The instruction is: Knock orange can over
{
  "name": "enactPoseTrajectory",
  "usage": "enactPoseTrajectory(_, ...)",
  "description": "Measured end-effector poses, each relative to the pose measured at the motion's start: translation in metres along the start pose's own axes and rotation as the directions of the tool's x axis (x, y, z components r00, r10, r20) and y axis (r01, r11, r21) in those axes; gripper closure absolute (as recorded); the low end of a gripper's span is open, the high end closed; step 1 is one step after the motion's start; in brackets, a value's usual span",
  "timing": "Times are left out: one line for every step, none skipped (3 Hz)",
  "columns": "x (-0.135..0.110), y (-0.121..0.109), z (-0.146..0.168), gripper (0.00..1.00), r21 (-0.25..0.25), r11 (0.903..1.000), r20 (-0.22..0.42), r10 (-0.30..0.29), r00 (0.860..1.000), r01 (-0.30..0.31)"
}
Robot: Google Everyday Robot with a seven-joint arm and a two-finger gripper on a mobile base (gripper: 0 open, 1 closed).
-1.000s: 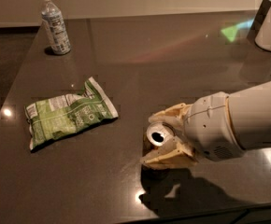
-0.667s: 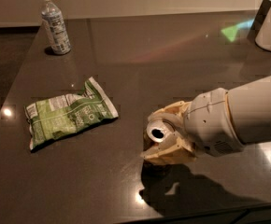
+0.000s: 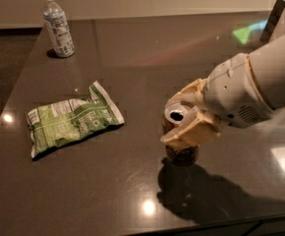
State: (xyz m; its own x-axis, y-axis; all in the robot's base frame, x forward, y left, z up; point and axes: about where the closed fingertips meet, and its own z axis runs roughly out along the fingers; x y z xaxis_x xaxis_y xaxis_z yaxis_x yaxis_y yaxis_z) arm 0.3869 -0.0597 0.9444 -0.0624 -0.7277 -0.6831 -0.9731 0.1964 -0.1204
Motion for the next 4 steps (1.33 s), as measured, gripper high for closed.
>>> enactPoseTrajectory(0.003, -0.025, -0.017, 1.00, -0.005, 0.9999, -0.126, 0.015, 0.992, -0.015)
enactPoseTrajectory(0.012, -0.046, -0.024, 1.00, -0.028, 0.9992, -0.271, 0.019, 0.962, -0.027)
enactPoseTrajectory(0.023, -0.057, -0.019, 1.00, -0.053, 0.9979, -0.392, 0.013, 0.920, -0.037)
enactPoseTrajectory(0.034, -0.065, -0.009, 1.00, -0.075, 0.9964, -0.494, -0.003, 0.869, -0.039)
